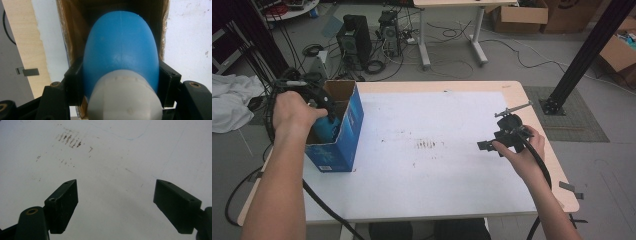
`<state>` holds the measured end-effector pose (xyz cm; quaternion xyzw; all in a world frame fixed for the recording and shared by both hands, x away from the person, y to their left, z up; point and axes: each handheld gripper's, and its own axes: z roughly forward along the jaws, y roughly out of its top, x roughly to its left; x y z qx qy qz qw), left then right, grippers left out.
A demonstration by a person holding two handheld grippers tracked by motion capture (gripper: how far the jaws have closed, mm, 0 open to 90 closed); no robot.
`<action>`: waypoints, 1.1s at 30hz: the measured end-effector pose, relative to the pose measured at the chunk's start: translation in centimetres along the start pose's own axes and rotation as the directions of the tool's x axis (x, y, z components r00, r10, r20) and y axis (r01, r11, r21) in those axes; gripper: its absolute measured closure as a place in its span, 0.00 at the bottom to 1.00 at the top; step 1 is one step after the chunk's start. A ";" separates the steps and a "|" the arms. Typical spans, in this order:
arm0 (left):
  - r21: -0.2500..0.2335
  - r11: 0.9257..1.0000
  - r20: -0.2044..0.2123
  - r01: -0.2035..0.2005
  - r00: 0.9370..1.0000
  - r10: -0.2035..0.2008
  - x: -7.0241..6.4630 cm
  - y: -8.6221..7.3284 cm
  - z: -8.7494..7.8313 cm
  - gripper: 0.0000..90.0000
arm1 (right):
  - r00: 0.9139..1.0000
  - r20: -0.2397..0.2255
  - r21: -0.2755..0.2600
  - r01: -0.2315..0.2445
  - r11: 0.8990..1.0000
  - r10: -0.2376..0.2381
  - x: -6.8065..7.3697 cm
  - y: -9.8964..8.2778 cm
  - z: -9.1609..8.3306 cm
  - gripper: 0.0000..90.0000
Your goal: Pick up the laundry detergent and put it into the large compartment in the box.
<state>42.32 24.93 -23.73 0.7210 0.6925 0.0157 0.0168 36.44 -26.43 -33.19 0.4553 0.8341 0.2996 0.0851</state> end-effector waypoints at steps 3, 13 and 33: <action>0.003 1.000 -0.006 0.001 1.000 -0.001 0.0 0.0 0.5 0.43 | 1.000 -0.001 0.000 0.000 1.000 0.000 0.0 -0.1 0.0 0.22; 0.004 1.000 -0.010 -0.005 1.000 0.005 0.0 0.0 1.8 0.43 | 1.000 0.000 0.002 -0.002 1.000 0.002 -0.2 -0.1 0.1 0.22; 0.015 1.000 -0.008 -0.011 1.000 0.012 0.0 0.0 3.5 0.42 | 1.000 -0.004 0.005 0.001 1.000 -0.001 0.1 -0.2 0.3 0.22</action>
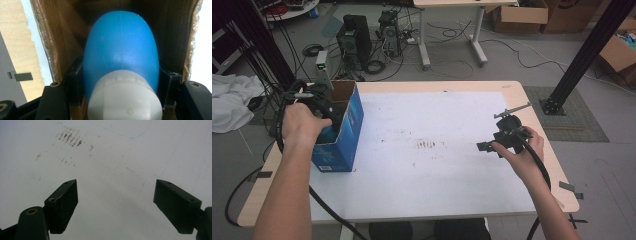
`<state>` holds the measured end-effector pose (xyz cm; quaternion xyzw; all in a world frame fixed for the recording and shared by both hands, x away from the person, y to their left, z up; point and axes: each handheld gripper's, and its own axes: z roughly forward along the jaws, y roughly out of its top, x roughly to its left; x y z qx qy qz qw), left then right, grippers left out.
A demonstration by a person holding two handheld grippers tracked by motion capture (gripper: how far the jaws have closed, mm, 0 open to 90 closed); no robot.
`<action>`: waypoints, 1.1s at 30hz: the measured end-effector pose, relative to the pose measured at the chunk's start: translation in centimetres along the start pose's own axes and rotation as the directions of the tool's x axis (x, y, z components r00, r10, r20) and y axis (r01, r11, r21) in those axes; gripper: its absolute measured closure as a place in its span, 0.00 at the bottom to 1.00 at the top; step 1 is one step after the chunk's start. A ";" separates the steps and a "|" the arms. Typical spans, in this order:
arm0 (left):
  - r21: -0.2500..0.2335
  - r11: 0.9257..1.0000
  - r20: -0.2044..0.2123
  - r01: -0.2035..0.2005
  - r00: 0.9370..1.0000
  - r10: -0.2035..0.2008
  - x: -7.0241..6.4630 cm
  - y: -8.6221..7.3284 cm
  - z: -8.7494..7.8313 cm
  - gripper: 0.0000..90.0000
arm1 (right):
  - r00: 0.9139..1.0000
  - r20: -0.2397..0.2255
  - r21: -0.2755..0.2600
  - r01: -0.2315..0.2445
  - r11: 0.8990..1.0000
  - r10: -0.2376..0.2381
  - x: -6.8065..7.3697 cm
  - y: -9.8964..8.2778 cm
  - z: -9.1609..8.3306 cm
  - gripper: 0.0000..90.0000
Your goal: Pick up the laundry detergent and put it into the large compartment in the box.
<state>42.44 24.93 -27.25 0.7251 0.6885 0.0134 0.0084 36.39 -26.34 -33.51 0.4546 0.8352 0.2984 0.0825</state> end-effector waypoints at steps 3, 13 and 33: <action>-0.001 1.000 0.000 0.001 1.000 -0.001 0.0 0.0 0.0 0.42 | 1.000 0.000 0.000 -0.001 1.000 0.001 0.1 0.0 0.0 0.22; -0.003 1.000 -0.008 0.006 1.000 -0.006 -0.1 0.1 0.0 0.42 | 1.000 -0.003 0.001 -0.005 1.000 0.005 -0.1 -0.2 0.1 0.22; -0.008 1.000 -0.009 0.013 1.000 -0.013 0.0 0.1 0.2 0.42 | 1.000 0.000 0.001 -0.007 1.000 0.007 0.0 -0.4 0.1 0.22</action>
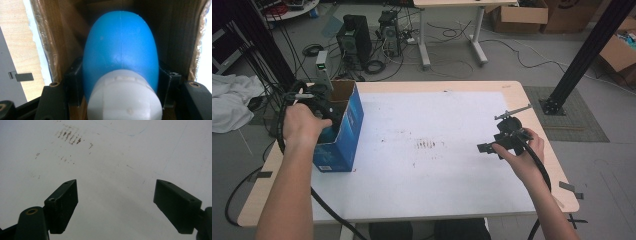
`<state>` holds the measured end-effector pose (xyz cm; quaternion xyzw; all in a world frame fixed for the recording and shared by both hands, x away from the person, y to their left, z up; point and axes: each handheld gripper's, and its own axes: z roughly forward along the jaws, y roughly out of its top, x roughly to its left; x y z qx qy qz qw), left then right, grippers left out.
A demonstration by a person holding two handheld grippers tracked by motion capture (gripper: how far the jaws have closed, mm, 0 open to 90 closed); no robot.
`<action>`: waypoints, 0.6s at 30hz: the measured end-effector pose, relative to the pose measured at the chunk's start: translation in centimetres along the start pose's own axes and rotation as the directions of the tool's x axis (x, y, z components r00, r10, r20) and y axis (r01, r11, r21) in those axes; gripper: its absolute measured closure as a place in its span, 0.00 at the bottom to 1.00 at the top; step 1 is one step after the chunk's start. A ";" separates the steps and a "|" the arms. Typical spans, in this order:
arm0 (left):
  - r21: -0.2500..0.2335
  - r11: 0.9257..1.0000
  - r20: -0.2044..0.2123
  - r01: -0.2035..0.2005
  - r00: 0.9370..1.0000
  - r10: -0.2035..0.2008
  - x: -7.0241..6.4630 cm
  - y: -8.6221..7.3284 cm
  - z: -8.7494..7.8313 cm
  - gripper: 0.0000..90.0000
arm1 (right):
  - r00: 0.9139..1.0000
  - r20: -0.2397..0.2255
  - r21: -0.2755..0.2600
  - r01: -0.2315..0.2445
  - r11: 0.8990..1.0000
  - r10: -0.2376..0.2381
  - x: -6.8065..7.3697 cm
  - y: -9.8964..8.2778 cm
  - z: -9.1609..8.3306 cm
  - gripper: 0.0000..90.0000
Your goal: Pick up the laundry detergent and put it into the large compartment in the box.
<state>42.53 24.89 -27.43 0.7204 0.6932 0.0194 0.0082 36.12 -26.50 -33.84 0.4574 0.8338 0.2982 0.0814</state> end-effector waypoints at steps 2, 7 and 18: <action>0.004 1.000 -0.004 -0.009 1.000 0.009 -0.1 0.0 0.0 0.42 | 1.000 0.000 -0.001 -0.001 1.000 0.001 0.0 0.0 0.0 0.22; 0.003 1.000 -0.010 -0.016 1.000 0.016 -0.3 0.1 0.0 0.42 | 1.000 0.001 -0.001 -0.002 1.000 0.002 0.0 -0.1 0.0 0.22; 0.001 1.000 -0.026 -0.031 0.999 0.031 -0.6 0.2 0.1 0.37 | 1.000 0.001 -0.001 -0.004 1.000 0.004 -0.1 -0.2 -0.1 0.22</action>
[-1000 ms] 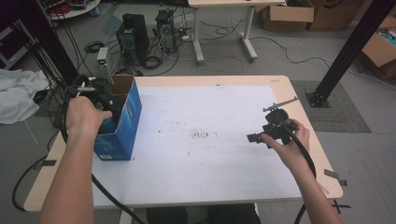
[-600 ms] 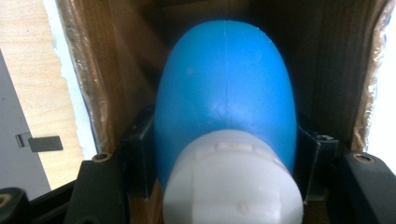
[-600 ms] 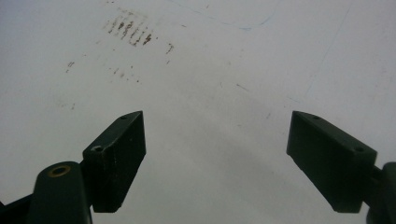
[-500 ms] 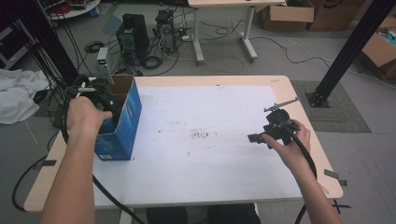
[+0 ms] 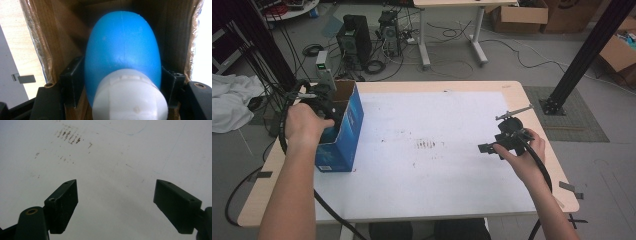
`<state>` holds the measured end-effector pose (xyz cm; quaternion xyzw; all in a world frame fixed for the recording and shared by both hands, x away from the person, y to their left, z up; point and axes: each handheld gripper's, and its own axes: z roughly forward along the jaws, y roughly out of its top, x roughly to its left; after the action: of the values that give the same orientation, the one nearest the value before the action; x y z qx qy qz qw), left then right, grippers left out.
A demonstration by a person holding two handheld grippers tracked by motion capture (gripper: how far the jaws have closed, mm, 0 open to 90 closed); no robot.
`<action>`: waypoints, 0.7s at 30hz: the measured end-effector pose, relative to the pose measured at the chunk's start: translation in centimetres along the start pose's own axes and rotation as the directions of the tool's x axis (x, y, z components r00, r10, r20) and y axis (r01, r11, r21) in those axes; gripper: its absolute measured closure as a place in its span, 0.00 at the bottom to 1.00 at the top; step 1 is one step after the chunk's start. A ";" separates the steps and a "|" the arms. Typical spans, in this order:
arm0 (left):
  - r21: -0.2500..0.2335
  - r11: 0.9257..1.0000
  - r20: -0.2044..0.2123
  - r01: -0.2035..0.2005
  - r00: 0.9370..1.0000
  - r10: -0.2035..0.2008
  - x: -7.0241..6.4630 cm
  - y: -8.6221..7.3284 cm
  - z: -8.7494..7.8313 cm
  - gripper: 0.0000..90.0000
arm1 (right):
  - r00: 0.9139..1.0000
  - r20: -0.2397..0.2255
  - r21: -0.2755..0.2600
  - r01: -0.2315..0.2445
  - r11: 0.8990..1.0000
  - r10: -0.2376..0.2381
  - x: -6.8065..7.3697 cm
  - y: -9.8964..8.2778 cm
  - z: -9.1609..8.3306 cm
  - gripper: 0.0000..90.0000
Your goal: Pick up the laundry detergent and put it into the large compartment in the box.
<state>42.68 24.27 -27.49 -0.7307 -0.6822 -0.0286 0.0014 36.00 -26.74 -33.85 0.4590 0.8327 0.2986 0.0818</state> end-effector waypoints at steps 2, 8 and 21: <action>0.002 1.000 -0.002 0.000 1.000 0.000 0.0 0.0 0.0 0.37 | 1.000 0.000 0.000 0.000 1.000 0.000 0.0 0.0 0.0 0.22; -0.001 1.000 0.000 0.004 1.000 -0.004 0.0 -0.1 0.0 0.36 | 1.000 -0.001 0.000 0.002 1.000 -0.002 0.1 0.0 0.0 0.22; -0.009 1.000 -0.011 -0.005 1.000 0.005 0.0 -0.1 -0.1 0.34 | 1.000 0.003 0.001 0.004 1.000 -0.004 0.1 0.2 -0.1 0.22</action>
<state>42.57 24.24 -27.40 -0.7321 -0.6803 -0.0355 0.0018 35.99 -26.64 -33.64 0.4580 0.8335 0.2977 0.0833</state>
